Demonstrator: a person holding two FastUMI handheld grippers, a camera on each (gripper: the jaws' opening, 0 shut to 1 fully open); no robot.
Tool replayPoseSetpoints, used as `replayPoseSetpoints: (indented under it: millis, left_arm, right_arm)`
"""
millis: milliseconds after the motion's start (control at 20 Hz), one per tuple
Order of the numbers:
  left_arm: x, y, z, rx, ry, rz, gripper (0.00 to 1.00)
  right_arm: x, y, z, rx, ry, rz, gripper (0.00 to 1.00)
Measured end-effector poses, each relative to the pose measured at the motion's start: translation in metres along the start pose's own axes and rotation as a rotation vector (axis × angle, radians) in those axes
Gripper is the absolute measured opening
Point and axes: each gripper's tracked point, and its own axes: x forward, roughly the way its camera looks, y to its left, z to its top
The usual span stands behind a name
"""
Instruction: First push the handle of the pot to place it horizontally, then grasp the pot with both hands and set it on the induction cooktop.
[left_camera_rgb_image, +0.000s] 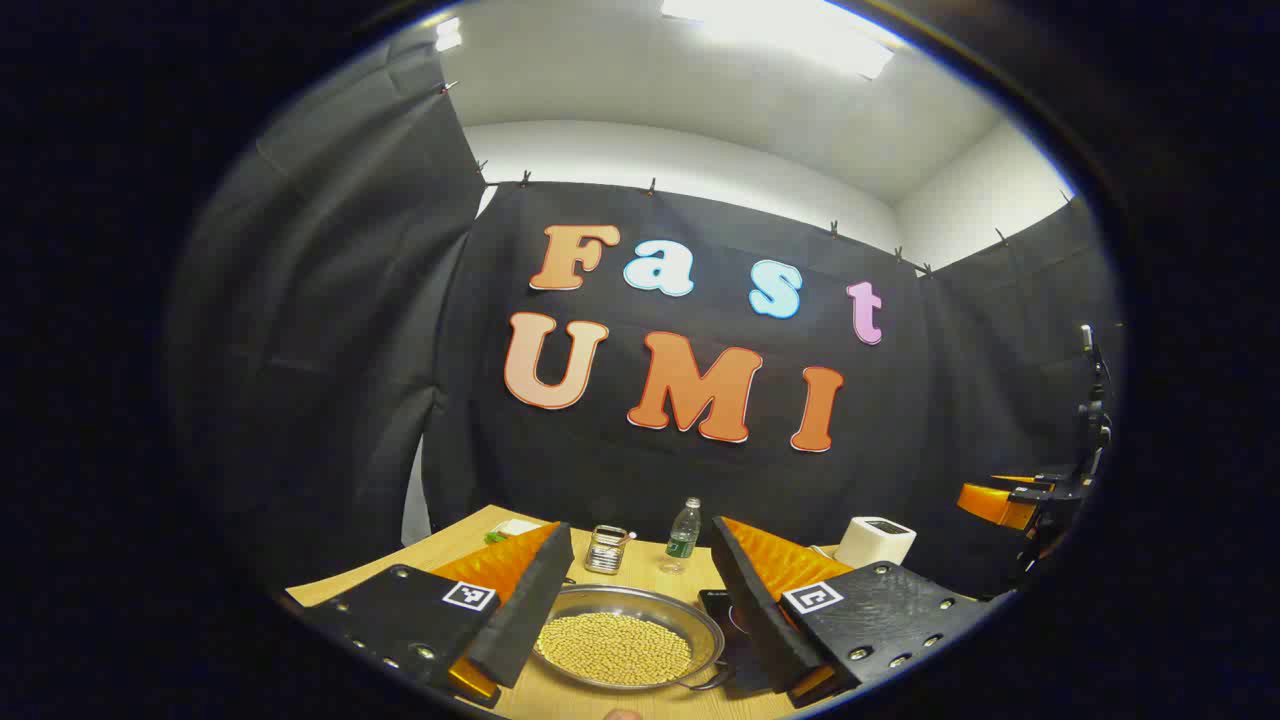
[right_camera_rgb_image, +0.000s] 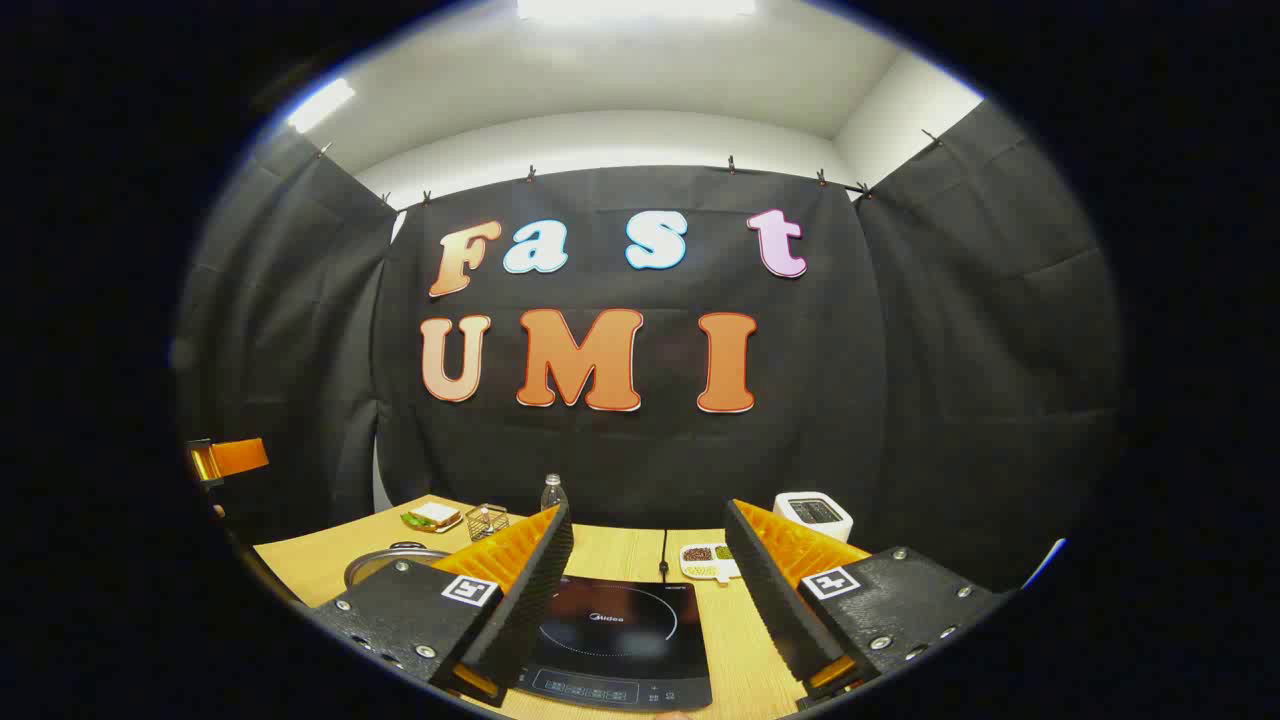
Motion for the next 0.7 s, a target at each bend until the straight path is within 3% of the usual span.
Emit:
replayPoseSetpoints:
  millis: [350,400,500,700]
  left_arm:
    - [0.007,-0.024,-0.001,0.043,0.005,-0.034,0.88]
    - [0.009,-0.024,-0.003,0.047,0.011,-0.035,0.88]
    - [0.01,-0.025,-0.004,0.058,0.016,-0.036,0.89]
    - [0.012,-0.027,-0.006,0.054,0.025,-0.044,0.88]
  right_arm:
    - [0.005,-0.019,-0.005,0.016,0.024,-0.035,0.95]
    - [0.004,-0.021,-0.006,0.018,0.025,-0.036,1.0]
    - [0.004,-0.023,-0.005,0.022,0.024,-0.038,0.95]
    - [0.003,-0.027,-0.003,0.029,0.019,-0.045,0.95]
